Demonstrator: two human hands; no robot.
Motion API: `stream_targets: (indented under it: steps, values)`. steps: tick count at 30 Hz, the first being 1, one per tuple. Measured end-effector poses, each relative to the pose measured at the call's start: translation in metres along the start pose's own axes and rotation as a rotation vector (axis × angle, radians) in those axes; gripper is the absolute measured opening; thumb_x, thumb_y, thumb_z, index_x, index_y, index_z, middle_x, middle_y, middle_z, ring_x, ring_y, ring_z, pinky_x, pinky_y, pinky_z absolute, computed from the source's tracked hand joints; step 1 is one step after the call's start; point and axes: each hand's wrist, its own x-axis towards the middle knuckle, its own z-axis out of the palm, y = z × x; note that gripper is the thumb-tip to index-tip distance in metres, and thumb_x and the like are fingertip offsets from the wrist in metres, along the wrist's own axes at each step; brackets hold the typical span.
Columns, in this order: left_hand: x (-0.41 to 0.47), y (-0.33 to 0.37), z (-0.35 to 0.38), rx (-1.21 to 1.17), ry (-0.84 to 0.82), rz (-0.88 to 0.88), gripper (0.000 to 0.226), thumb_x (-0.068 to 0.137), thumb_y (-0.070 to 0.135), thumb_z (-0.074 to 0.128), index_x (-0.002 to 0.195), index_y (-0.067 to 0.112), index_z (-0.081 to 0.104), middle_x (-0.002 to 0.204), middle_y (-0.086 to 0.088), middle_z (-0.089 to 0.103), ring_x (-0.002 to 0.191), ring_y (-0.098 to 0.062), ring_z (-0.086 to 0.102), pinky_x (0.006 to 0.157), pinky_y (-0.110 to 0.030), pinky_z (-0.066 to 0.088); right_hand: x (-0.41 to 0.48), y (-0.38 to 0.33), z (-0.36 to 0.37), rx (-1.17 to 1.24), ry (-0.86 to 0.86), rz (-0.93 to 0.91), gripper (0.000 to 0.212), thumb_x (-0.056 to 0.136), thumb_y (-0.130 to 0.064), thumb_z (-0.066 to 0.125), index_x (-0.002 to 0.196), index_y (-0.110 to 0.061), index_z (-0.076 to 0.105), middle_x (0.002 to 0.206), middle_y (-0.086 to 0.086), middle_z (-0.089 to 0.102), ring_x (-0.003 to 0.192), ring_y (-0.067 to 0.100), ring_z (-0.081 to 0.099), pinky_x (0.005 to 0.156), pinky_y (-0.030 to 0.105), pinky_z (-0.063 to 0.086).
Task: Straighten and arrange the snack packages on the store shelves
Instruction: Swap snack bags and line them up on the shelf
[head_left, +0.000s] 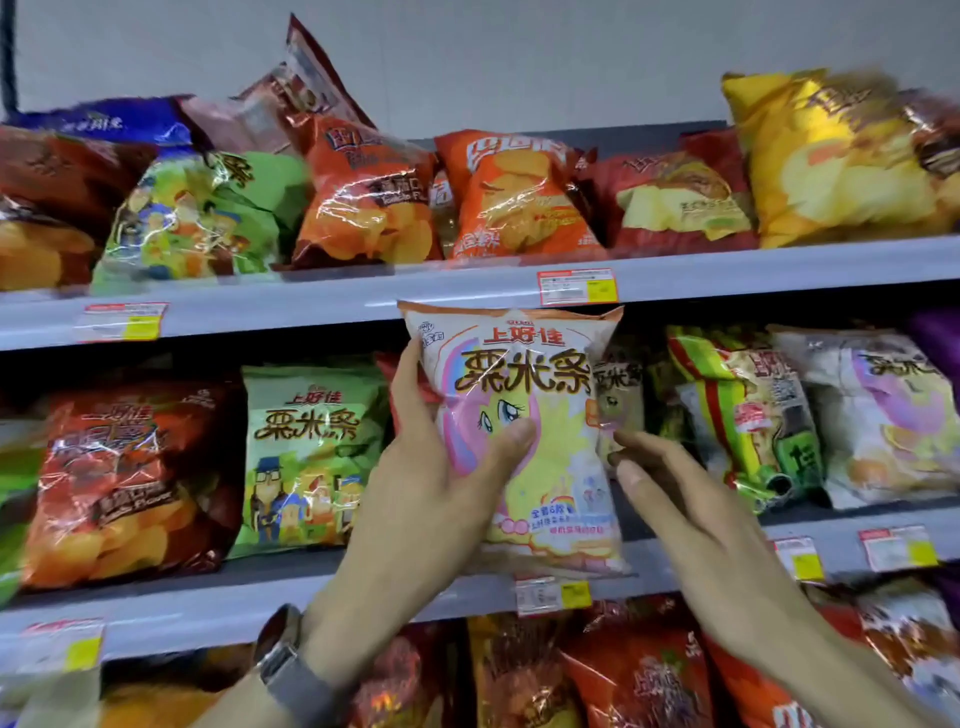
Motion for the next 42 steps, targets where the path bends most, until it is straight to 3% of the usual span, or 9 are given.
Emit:
stream_targets:
  steps: [9, 16, 23, 25, 30, 32, 37, 40, 42]
  values:
    - [0.042, 0.027, 0.121, 0.113, -0.110, 0.074, 0.079, 0.092, 0.070, 0.059, 0.142, 0.070, -0.003, 0.146, -0.006, 0.060, 0.118, -0.036, 0.069, 0.094, -0.051, 0.055, 0.028, 0.055, -0.073, -0.162, -0.043, 0.016, 0.068, 0.098, -0.052, 0.063, 0.155, -0.047, 0.027, 0.141, -0.036, 0.048, 0.127, -0.010, 0.049, 0.107, 0.021, 0.043]
    - [0.069, 0.020, 0.154, 0.050, -0.032, -0.113, 0.083, 0.081, 0.062, 0.071, 0.140, 0.056, 0.013, 0.144, -0.009, 0.058, 0.123, -0.030, 0.065, 0.111, -0.051, 0.047, 0.037, 0.081, -0.074, -0.173, -0.212, -0.019, 0.084, 0.099, -0.053, 0.058, 0.164, -0.039, 0.007, 0.166, -0.025, 0.019, 0.152, 0.002, 0.022, 0.124, 0.033, 0.027]
    - [0.055, 0.016, 0.159, 0.033, -0.022, -0.211, 0.078, 0.099, 0.034, 0.071, 0.151, 0.042, 0.013, 0.129, -0.004, 0.068, 0.099, -0.016, 0.071, 0.096, -0.040, 0.053, 0.037, 0.094, -0.072, -0.249, -0.437, -0.037, 0.096, 0.100, -0.056, 0.053, 0.162, -0.035, -0.016, 0.166, -0.028, -0.021, 0.157, 0.002, -0.002, 0.126, 0.029, 0.013]
    - [0.059, 0.015, 0.163, 0.006, -0.029, -0.225, 0.078, 0.100, 0.036, 0.070, 0.152, 0.041, 0.013, 0.126, 0.000, 0.067, 0.093, -0.008, 0.068, 0.090, -0.034, 0.051, 0.041, 0.094, -0.074, -0.255, -0.439, -0.038, 0.096, 0.100, -0.056, 0.052, 0.163, -0.033, -0.016, 0.166, -0.026, -0.024, 0.157, 0.003, -0.005, 0.127, 0.030, 0.012]
    - [0.063, 0.005, 0.170, -0.099, -0.052, -0.202, 0.083, 0.090, 0.047, 0.074, 0.151, 0.051, 0.018, 0.123, 0.017, 0.074, 0.110, -0.009, 0.074, 0.109, -0.048, 0.053, 0.046, 0.090, -0.077, -0.247, -0.399, -0.027, 0.096, 0.100, -0.057, 0.051, 0.164, -0.028, -0.015, 0.170, -0.017, -0.019, 0.157, 0.005, -0.009, 0.126, 0.028, 0.006]
    - [0.060, 0.006, 0.167, -0.100, -0.092, -0.179, 0.078, 0.099, 0.040, 0.072, 0.153, 0.050, 0.017, 0.117, 0.036, 0.070, 0.101, 0.008, 0.072, 0.102, -0.027, 0.055, 0.043, 0.089, -0.076, -0.259, -0.396, -0.029, 0.096, 0.100, -0.056, 0.051, 0.164, -0.027, -0.015, 0.170, -0.018, -0.019, 0.157, 0.006, -0.009, 0.125, 0.028, 0.006]
    - [0.049, 0.015, 0.156, -0.028, -0.171, -0.147, 0.085, 0.103, 0.042, 0.063, 0.160, 0.051, 0.001, 0.123, 0.040, 0.049, 0.095, 0.035, 0.053, 0.087, 0.005, 0.040, 0.034, 0.082, -0.081, -0.238, -0.412, 0.016, 0.094, 0.101, -0.054, 0.053, 0.164, -0.030, -0.011, 0.169, -0.022, -0.014, 0.156, 0.002, -0.007, 0.125, 0.027, 0.006]
    - [0.046, 0.013, 0.150, -0.025, -0.058, -0.129, 0.094, 0.100, 0.041, 0.069, 0.165, 0.043, 0.002, 0.126, 0.030, 0.059, 0.106, 0.012, 0.066, 0.102, -0.023, 0.054, 0.031, 0.076, -0.082, -0.213, -0.404, 0.034, 0.092, 0.100, -0.053, 0.054, 0.165, -0.031, -0.007, 0.169, -0.023, -0.008, 0.156, 0.002, -0.003, 0.125, 0.026, 0.009]
    - [0.043, 0.013, 0.146, -0.013, 0.013, -0.135, 0.088, 0.100, 0.030, 0.071, 0.166, 0.030, 0.014, 0.116, 0.021, 0.062, 0.091, 0.009, 0.068, 0.082, -0.015, 0.056, 0.029, 0.074, -0.080, -0.234, -0.399, 0.023, 0.093, 0.100, -0.053, 0.054, 0.165, -0.030, -0.007, 0.170, -0.021, -0.007, 0.156, 0.003, -0.003, 0.125, 0.026, 0.008]
